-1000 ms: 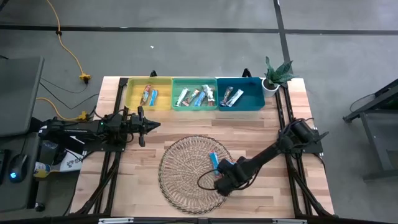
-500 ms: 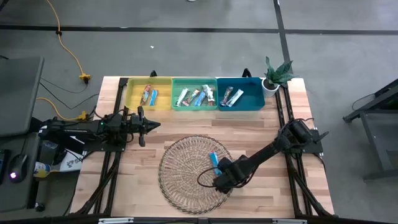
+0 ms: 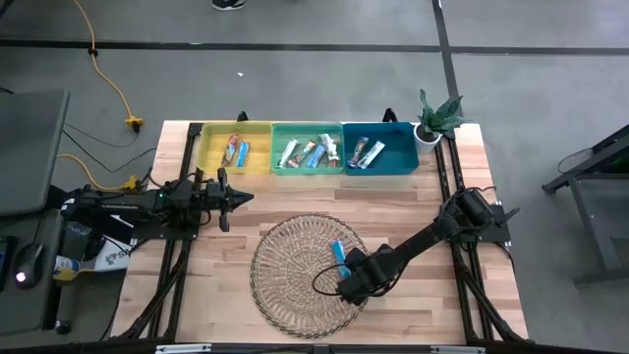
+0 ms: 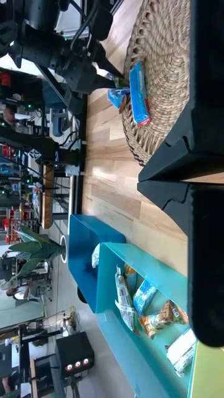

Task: Pick and place Granola Bars by type
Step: Put the blue granola bar into the blue bin

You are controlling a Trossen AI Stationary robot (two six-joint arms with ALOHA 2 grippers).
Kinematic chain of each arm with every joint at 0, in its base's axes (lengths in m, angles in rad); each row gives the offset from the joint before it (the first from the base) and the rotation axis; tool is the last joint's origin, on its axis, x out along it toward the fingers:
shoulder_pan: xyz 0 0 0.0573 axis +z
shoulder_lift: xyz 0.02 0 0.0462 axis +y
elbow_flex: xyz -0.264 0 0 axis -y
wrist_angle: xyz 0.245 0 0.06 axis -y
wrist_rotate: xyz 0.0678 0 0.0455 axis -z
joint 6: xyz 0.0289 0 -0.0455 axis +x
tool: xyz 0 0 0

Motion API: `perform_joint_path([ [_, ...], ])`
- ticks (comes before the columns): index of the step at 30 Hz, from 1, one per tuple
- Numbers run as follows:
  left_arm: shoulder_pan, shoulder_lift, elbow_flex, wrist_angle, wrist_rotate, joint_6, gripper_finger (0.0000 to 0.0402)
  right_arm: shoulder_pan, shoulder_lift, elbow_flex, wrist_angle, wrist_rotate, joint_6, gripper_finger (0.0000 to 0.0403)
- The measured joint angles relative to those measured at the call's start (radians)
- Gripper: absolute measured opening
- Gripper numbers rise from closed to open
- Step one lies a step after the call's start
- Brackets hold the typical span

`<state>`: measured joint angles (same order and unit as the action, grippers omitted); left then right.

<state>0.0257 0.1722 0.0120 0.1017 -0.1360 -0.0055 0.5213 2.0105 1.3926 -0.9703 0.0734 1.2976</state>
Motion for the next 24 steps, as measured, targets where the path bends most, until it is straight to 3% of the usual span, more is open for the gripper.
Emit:
perform_joint_path([
  [13,0.0,0.0,0.0,0.0,0.0,0.0,0.0,-0.023,-0.095,0.0,0.004,-0.009,-0.021,0.0025],
  [24,0.0,0.0,0.0,0.0,0.0,0.0,0.0,-0.104,-0.353,0.0,0.12,0.138,-0.109,0.0028],
])
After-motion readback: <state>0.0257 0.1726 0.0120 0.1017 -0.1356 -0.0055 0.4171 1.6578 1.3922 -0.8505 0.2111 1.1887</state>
